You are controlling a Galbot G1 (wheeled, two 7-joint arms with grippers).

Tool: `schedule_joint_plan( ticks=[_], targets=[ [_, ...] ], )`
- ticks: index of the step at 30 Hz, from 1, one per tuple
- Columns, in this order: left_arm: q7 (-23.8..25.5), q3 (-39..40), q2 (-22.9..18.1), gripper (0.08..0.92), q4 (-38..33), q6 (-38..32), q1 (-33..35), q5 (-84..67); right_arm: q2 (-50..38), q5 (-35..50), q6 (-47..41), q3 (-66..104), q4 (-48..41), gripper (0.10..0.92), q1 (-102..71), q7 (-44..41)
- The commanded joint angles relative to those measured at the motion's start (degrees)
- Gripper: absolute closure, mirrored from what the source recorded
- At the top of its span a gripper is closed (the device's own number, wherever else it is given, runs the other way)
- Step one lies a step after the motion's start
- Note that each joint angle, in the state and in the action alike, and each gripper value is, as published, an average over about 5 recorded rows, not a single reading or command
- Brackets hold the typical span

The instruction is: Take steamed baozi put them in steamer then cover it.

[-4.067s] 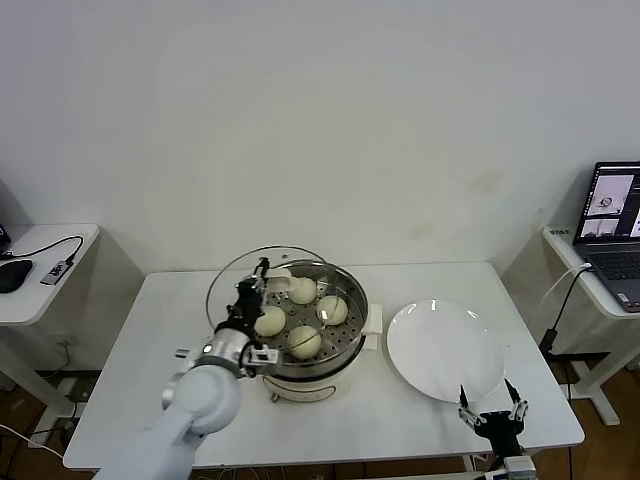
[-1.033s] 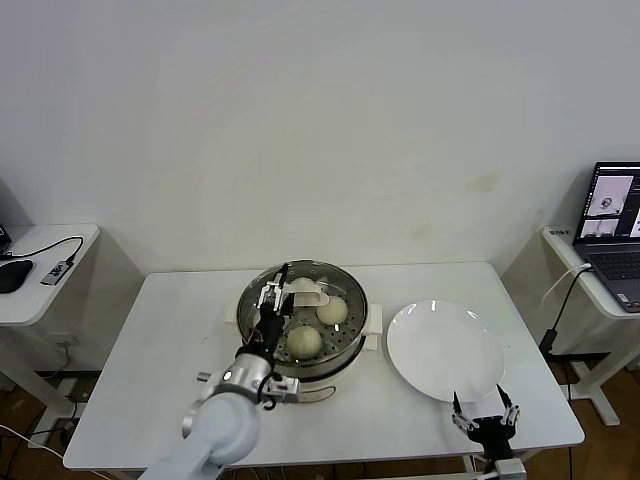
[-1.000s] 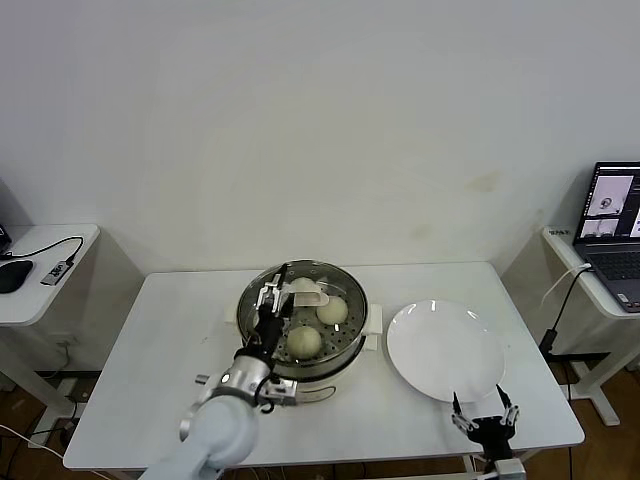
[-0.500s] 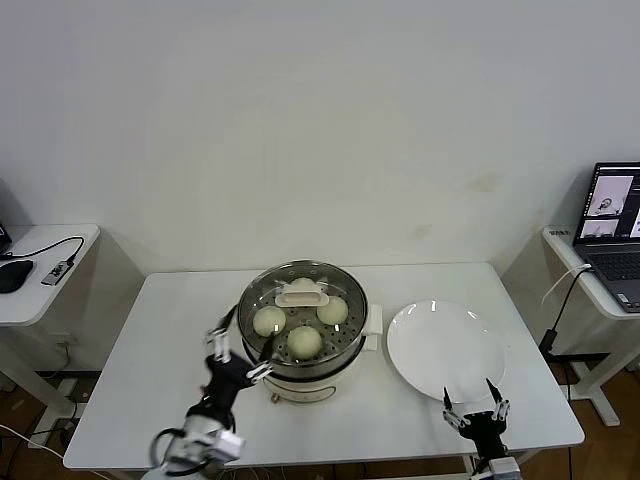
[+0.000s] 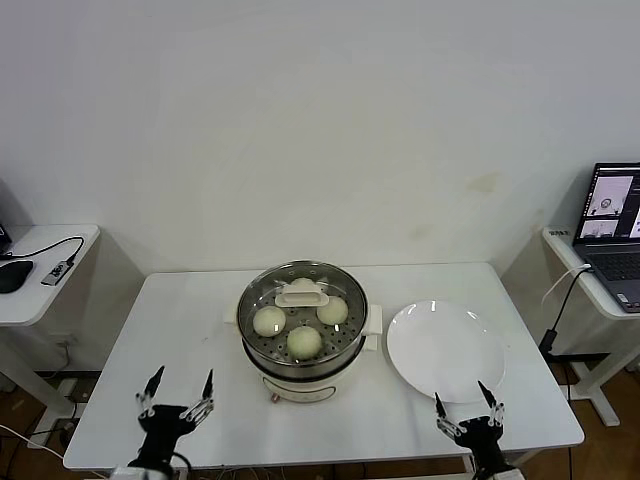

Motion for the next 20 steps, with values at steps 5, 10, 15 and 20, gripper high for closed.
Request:
schedule_joint_plan(
  ticks=[5, 10, 15, 20],
  targets=[
    [3.8, -4.8, -1.3, 0.177, 5.7, -5.5, 4.7, -12.8, -0.9, 3.9, -1.6, -1.6, 4.7, 0.203, -4.5, -0.7],
    [4.4, -3.9, -1.6, 0.177, 6.5, -6.6, 4.8, -10.2, -0.5, 4.3, -2.2, -2.4, 5.9, 0.203, -4.9, -0.4],
    [4.3, -3.1, -2.4, 0.177, 6.8, -6.9, 4.5, -9.0, -0.5, 3.9, -2.2, -2.5, 6.2, 0.203, -5.2, -0.1],
    [4.4, -3.0, -2.4, 0.177, 7.1, -6.9, 4.2, -8.4, -0.5, 3.8, -2.0, -2.7, 6.5, 0.203, -5.3, -0.2]
  ],
)
